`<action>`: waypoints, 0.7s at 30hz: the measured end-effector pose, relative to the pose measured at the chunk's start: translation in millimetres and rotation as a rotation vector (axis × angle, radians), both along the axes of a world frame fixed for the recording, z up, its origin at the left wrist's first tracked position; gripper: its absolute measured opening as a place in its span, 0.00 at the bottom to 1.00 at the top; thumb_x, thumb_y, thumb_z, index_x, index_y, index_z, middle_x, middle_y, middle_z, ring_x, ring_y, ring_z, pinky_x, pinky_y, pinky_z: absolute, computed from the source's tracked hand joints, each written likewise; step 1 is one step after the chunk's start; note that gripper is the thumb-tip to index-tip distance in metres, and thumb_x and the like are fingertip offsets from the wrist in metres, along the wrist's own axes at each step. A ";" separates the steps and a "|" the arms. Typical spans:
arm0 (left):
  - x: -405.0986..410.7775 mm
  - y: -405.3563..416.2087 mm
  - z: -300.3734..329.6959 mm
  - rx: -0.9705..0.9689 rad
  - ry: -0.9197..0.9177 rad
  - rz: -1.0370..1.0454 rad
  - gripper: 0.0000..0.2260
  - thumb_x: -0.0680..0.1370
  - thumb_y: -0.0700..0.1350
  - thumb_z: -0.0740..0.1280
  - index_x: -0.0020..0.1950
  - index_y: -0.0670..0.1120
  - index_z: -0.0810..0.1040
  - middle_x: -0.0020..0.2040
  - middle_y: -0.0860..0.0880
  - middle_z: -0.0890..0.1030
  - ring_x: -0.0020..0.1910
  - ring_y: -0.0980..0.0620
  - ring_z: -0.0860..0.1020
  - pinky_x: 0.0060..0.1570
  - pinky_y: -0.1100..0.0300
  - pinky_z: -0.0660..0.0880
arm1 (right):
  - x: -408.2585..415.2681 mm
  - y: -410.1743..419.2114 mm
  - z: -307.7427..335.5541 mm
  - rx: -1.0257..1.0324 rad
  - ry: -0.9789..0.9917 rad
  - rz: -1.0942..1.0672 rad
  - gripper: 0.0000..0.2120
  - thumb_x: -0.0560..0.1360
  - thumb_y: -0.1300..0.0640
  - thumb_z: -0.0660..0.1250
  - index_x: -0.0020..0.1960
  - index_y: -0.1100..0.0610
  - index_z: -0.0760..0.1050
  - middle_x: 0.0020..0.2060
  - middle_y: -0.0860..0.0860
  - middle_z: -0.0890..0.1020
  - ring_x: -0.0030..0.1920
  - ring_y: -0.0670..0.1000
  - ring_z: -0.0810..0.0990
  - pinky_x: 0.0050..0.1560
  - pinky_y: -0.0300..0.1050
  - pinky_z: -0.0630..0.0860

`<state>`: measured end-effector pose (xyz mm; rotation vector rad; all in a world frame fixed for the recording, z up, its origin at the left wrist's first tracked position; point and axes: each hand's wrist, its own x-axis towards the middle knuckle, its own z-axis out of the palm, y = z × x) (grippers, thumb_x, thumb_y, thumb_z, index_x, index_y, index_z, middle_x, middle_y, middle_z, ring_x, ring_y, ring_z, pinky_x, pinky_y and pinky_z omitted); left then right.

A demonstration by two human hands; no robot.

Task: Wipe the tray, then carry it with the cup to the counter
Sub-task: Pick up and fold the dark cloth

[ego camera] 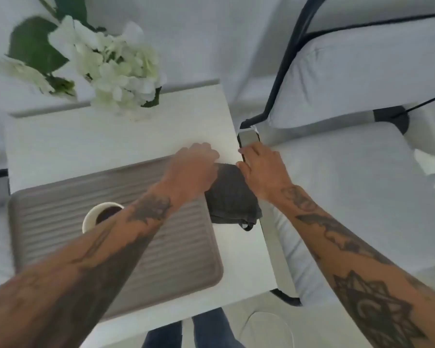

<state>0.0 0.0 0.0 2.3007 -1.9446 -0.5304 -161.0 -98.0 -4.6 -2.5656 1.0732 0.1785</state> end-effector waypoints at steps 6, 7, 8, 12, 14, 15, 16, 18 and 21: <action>-15.0 -18.4 -39.9 0.236 -0.195 -0.056 0.19 0.78 0.50 0.65 0.66 0.44 0.73 0.64 0.44 0.73 0.62 0.43 0.72 0.62 0.46 0.65 | -14.4 -9.7 -39.3 0.184 0.141 -0.046 0.20 0.81 0.55 0.57 0.72 0.55 0.64 0.68 0.54 0.71 0.64 0.57 0.72 0.64 0.53 0.66; -15.6 -20.3 -42.6 0.225 -0.209 -0.069 0.19 0.77 0.49 0.66 0.66 0.44 0.74 0.62 0.44 0.74 0.61 0.43 0.73 0.62 0.46 0.64 | -16.8 -12.1 -44.1 0.222 0.144 -0.057 0.20 0.81 0.55 0.57 0.72 0.55 0.63 0.69 0.54 0.71 0.65 0.57 0.72 0.65 0.53 0.65; -16.1 -21.9 -42.1 0.208 -0.219 -0.079 0.18 0.76 0.48 0.66 0.65 0.45 0.75 0.61 0.45 0.75 0.61 0.44 0.73 0.63 0.47 0.63 | -18.2 -13.7 -46.5 0.259 0.136 -0.067 0.20 0.81 0.55 0.57 0.72 0.55 0.63 0.68 0.55 0.71 0.65 0.58 0.72 0.66 0.54 0.65; -15.4 -26.2 -44.0 0.242 -0.216 -0.043 0.17 0.78 0.49 0.66 0.66 0.46 0.73 0.62 0.45 0.76 0.63 0.44 0.72 0.66 0.47 0.58 | -22.4 -15.8 -52.8 0.325 0.121 -0.071 0.18 0.81 0.55 0.57 0.70 0.57 0.66 0.65 0.56 0.73 0.64 0.59 0.72 0.66 0.54 0.66; -14.4 -28.2 -44.3 0.263 -0.224 -0.037 0.15 0.78 0.50 0.66 0.63 0.47 0.76 0.61 0.45 0.76 0.63 0.45 0.72 0.66 0.47 0.58 | -24.2 -18.0 -53.5 0.293 0.135 -0.065 0.16 0.81 0.53 0.57 0.66 0.58 0.69 0.61 0.57 0.73 0.61 0.58 0.72 0.63 0.53 0.68; -14.3 -28.8 -44.5 0.270 -0.231 -0.039 0.14 0.78 0.50 0.66 0.62 0.47 0.77 0.60 0.45 0.76 0.62 0.45 0.71 0.66 0.47 0.58 | -25.1 -19.1 -53.7 0.278 0.140 -0.064 0.15 0.81 0.52 0.57 0.63 0.58 0.71 0.59 0.57 0.73 0.59 0.58 0.72 0.61 0.53 0.69; -14.2 -29.2 -44.2 0.283 -0.231 -0.031 0.13 0.78 0.50 0.66 0.60 0.48 0.78 0.60 0.46 0.76 0.62 0.45 0.71 0.65 0.47 0.58 | -26.5 -20.0 -54.4 0.273 0.141 -0.063 0.14 0.81 0.52 0.57 0.61 0.58 0.72 0.57 0.57 0.73 0.58 0.57 0.72 0.60 0.53 0.70; -14.3 -29.8 -41.5 0.292 -0.225 -0.019 0.13 0.78 0.50 0.67 0.59 0.47 0.79 0.60 0.46 0.75 0.62 0.45 0.70 0.65 0.47 0.59 | -28.3 -20.2 -53.6 0.265 0.124 -0.061 0.13 0.81 0.51 0.58 0.58 0.59 0.73 0.55 0.57 0.73 0.55 0.57 0.72 0.58 0.53 0.71; -17.8 -26.6 -37.5 0.259 -0.202 0.002 0.11 0.77 0.49 0.66 0.58 0.46 0.79 0.59 0.46 0.75 0.61 0.45 0.71 0.64 0.48 0.60 | -31.0 -18.5 -49.0 0.255 0.080 -0.035 0.11 0.81 0.52 0.58 0.56 0.59 0.72 0.52 0.56 0.74 0.50 0.55 0.73 0.53 0.50 0.71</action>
